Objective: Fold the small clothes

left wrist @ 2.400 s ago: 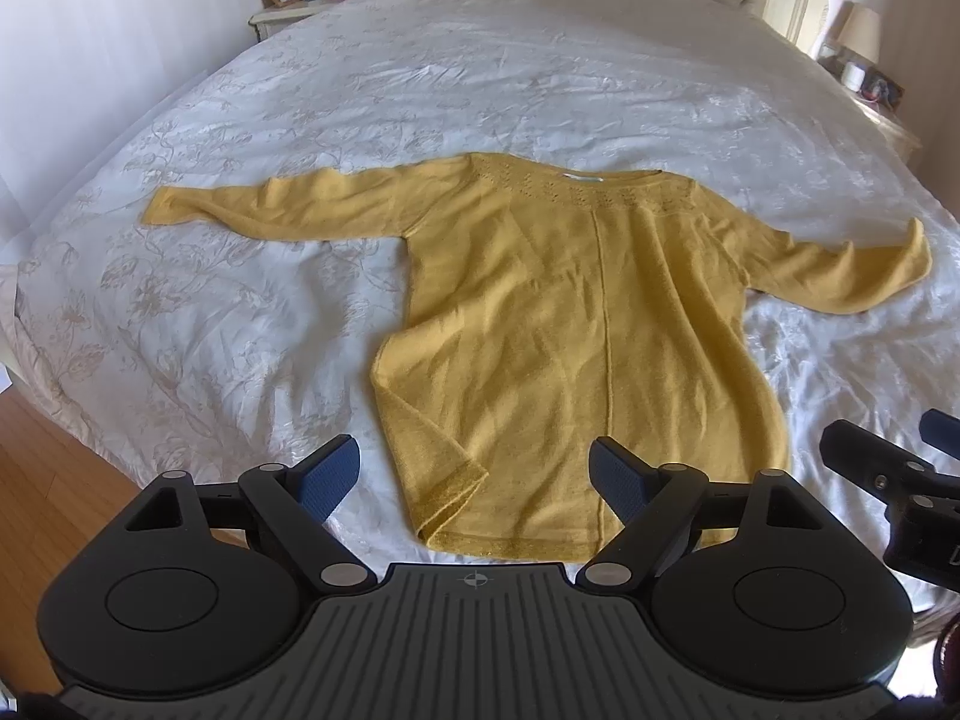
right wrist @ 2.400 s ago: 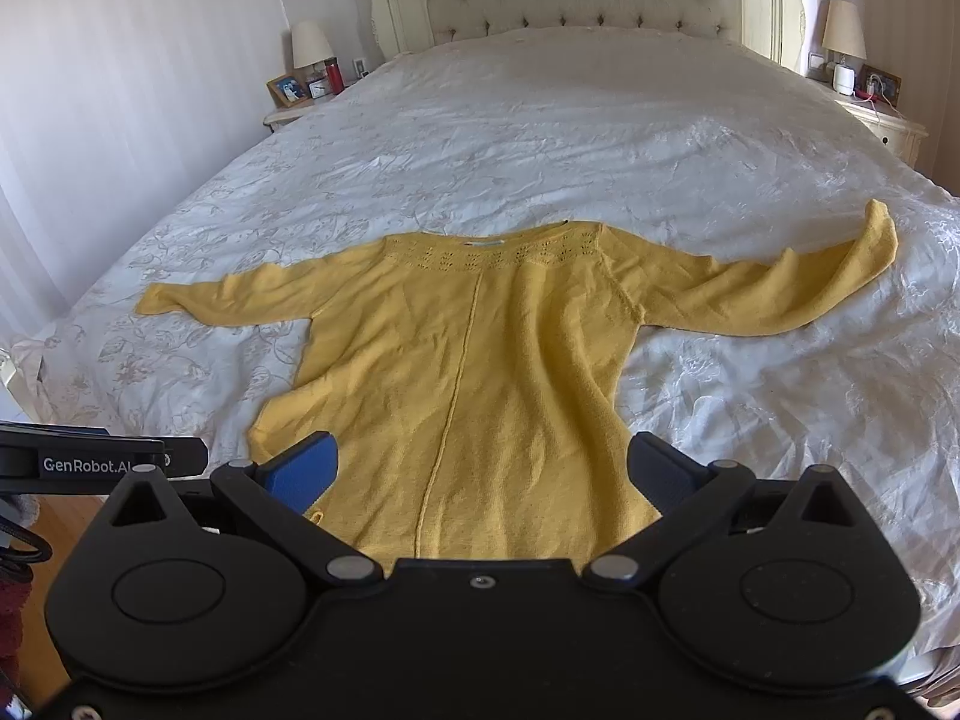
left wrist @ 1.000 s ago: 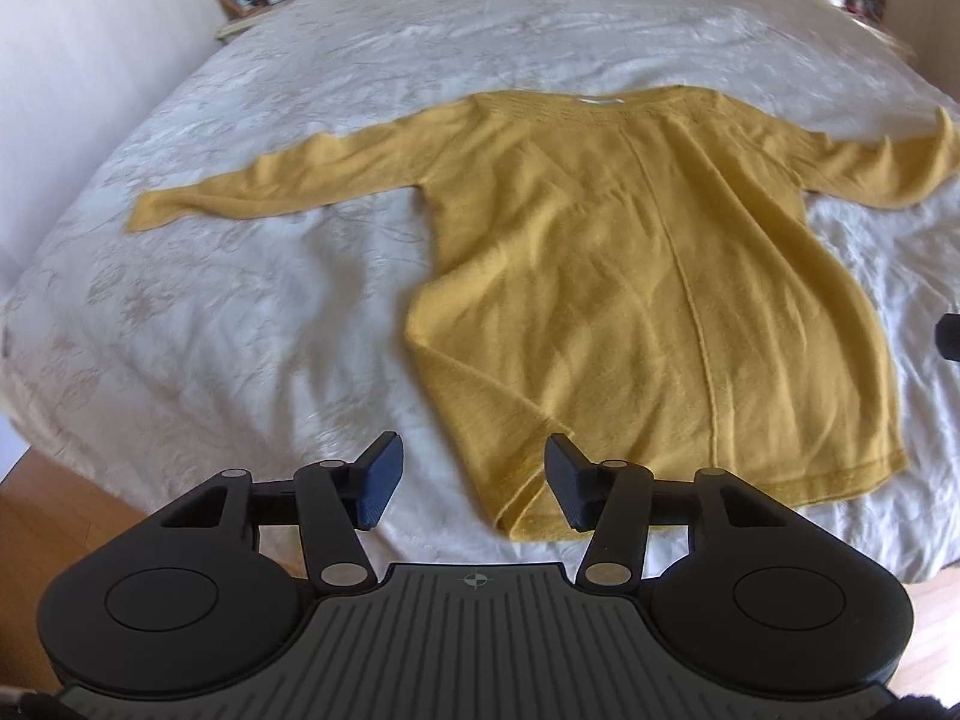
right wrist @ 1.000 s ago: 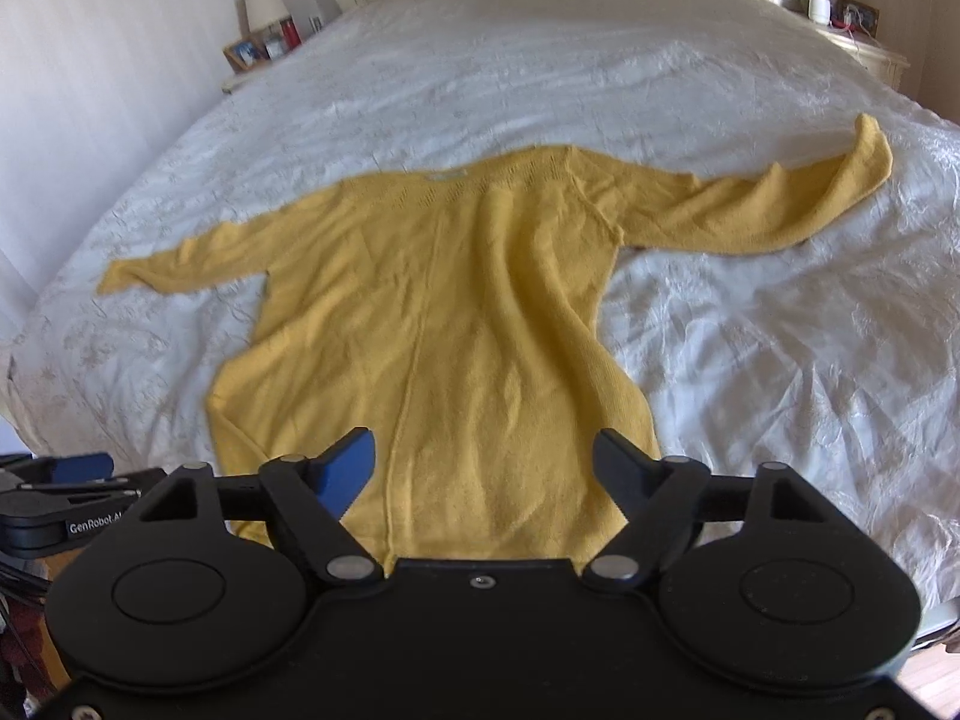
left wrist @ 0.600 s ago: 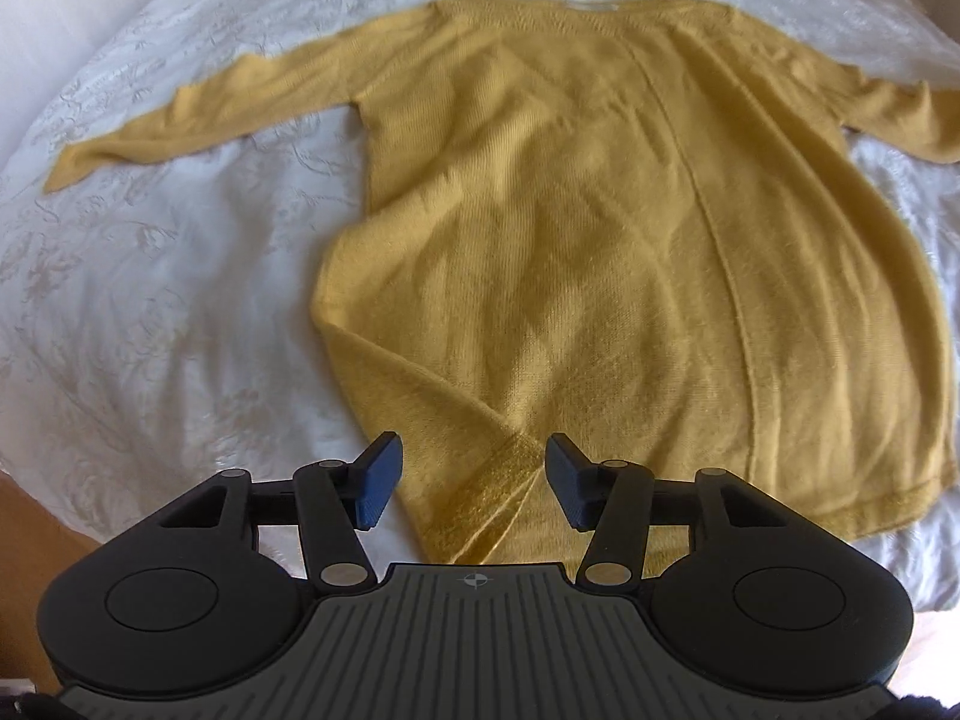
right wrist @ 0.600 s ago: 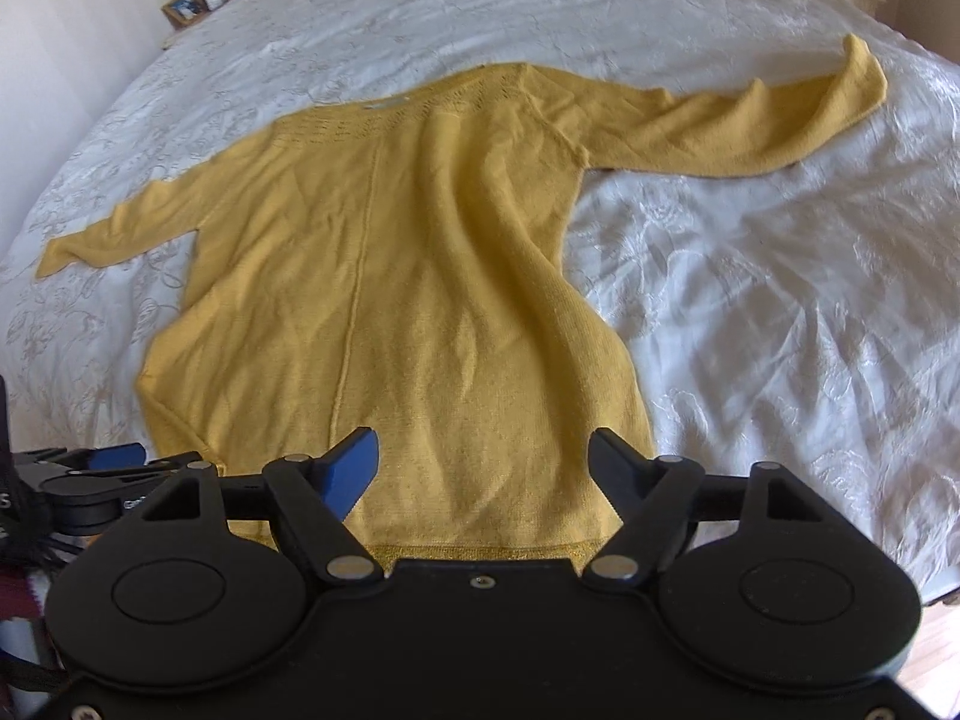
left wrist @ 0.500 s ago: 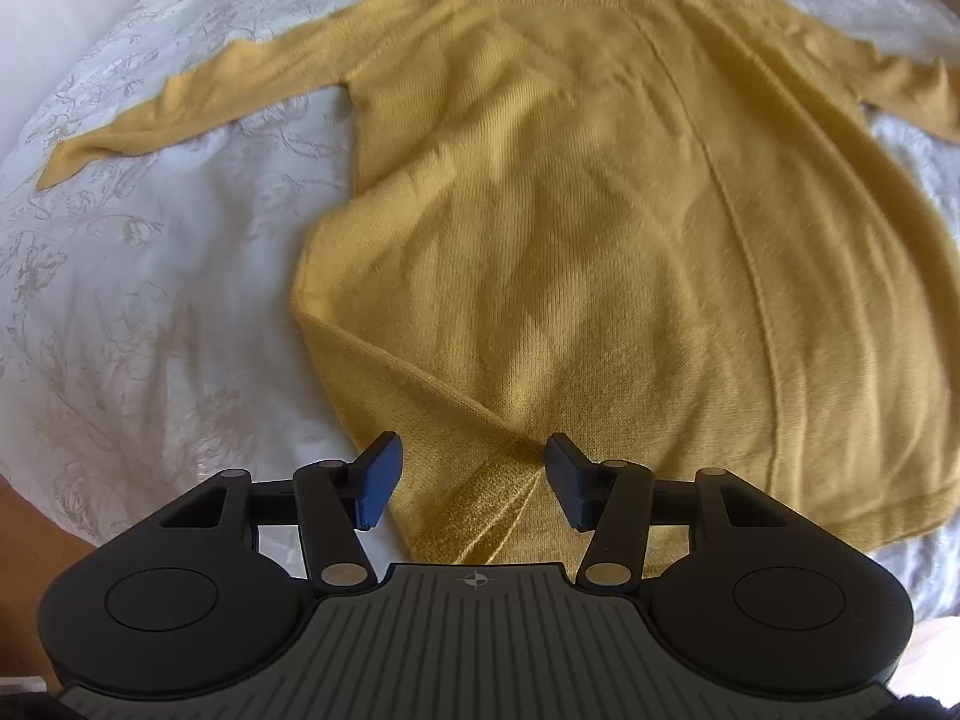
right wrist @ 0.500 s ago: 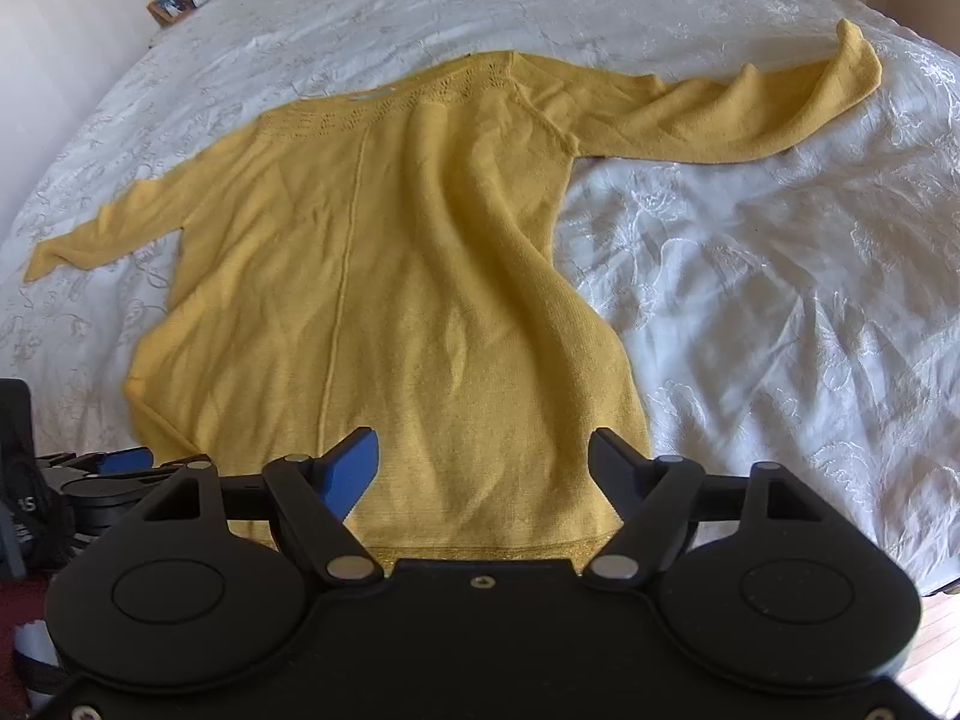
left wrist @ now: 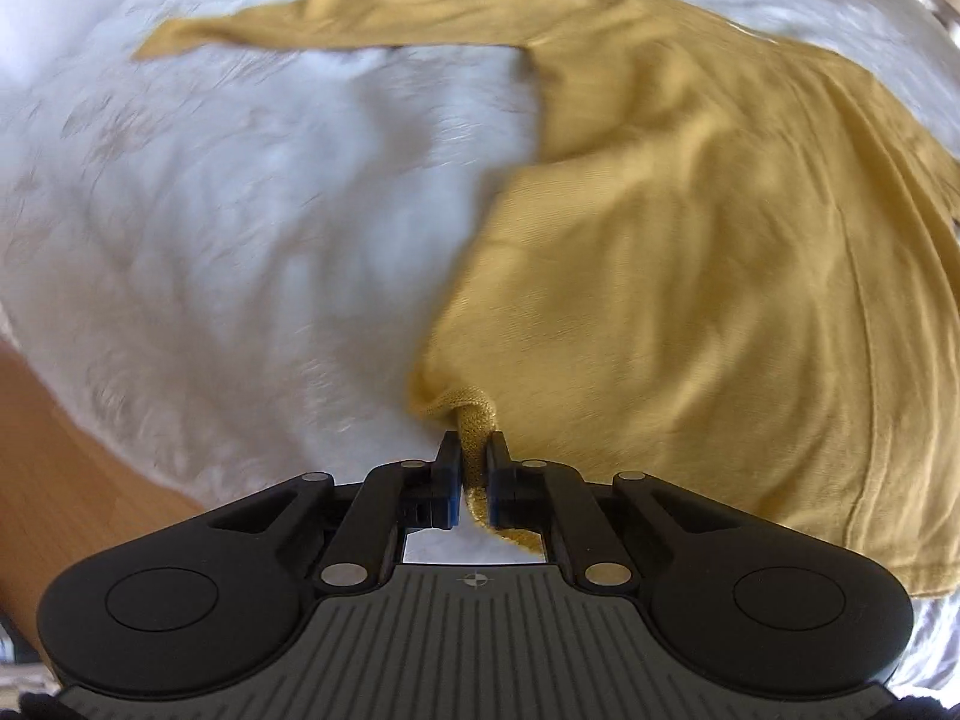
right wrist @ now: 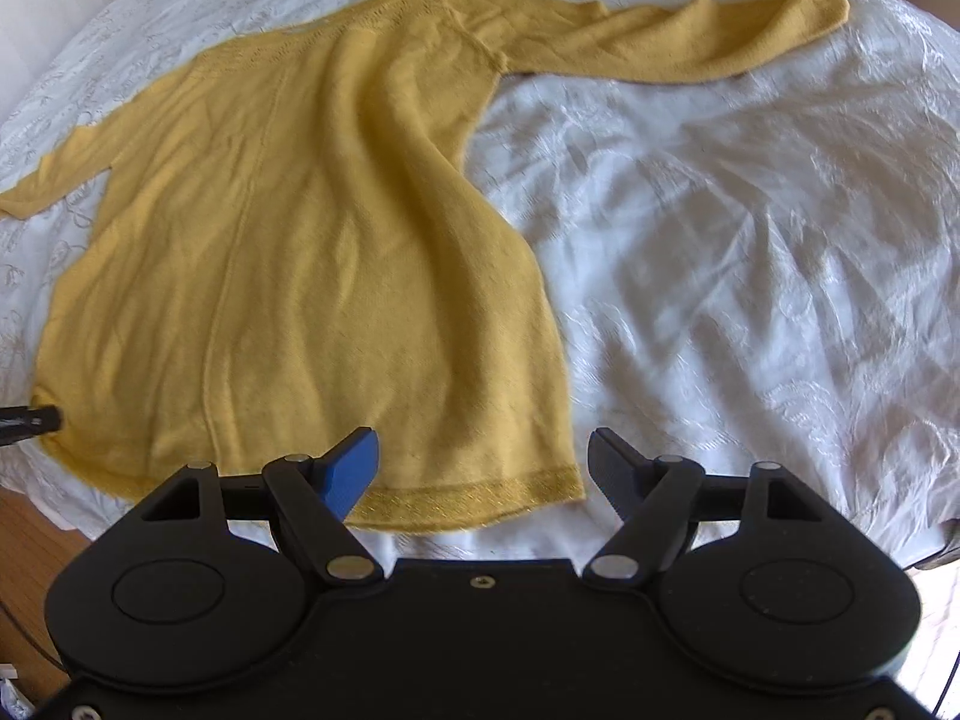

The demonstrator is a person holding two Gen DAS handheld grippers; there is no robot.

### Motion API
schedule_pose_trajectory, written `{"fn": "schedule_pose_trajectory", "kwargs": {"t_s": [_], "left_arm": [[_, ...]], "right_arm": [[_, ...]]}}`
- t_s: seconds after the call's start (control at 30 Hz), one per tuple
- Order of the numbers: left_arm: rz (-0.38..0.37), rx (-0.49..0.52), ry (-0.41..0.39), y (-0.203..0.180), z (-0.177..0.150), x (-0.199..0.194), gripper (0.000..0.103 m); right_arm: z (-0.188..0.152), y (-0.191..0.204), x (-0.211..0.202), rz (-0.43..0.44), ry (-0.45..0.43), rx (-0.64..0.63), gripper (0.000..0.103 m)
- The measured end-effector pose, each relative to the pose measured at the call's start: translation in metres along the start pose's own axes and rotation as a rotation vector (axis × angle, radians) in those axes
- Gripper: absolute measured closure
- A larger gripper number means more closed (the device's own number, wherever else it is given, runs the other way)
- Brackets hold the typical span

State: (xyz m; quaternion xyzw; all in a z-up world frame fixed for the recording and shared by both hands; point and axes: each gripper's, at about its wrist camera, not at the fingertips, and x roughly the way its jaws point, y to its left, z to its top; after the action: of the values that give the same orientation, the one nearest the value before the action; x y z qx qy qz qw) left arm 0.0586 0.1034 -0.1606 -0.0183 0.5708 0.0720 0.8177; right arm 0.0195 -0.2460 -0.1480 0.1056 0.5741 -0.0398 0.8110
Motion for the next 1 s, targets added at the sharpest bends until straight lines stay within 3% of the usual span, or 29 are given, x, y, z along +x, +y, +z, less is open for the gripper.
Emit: {"fn": "schedule_pose_trajectory", "kwargs": {"t_s": [0.1,0.23,0.43,0.53,0.6,0.63,0.67,0.7,0.73,0.87,1.0], "left_arm": [[-0.032,-0.024,0.009,0.017,-0.007,-0.003,0.095],[-0.096,0.010,0.018,0.018,-0.015,-0.003,0.095],[-0.078,0.039,0.027,0.010,-0.016,0.003,0.092],[-0.078,0.042,0.026,0.005,-0.009,0.015,0.071],[-0.070,0.038,0.017,0.004,-0.006,0.019,0.069],[-0.079,0.027,0.017,0.005,-0.006,0.020,0.070],[-0.106,0.010,0.012,0.005,-0.004,0.023,0.077],[-0.146,-0.011,0.005,0.008,-0.003,0.025,0.088],[-0.169,-0.032,0.009,0.011,-0.002,0.024,0.098],[-0.204,-0.105,-0.007,0.027,0.005,-0.001,0.099],[-0.252,-0.137,-0.048,0.046,0.007,-0.035,0.099]], "right_arm": [[-0.005,-0.010,0.011,0.036,0.012,0.016,0.025],[-0.010,-0.020,0.030,0.029,0.035,0.038,0.034],[-0.015,-0.043,0.049,0.011,0.038,0.129,0.034],[-0.013,-0.047,0.054,0.040,0.042,0.141,0.033],[-0.010,-0.049,0.055,0.063,0.049,0.148,0.034],[-0.009,-0.049,0.056,0.077,0.047,0.154,0.041],[-0.007,-0.050,0.056,0.101,0.049,0.163,0.048],[-0.006,-0.050,0.055,0.133,0.054,0.173,0.076],[-0.001,-0.049,0.053,0.163,0.061,0.179,0.091],[0.005,-0.041,0.009,0.139,-0.015,0.103,0.092],[0.000,-0.057,-0.033,0.142,-0.068,0.143,0.093]]}}
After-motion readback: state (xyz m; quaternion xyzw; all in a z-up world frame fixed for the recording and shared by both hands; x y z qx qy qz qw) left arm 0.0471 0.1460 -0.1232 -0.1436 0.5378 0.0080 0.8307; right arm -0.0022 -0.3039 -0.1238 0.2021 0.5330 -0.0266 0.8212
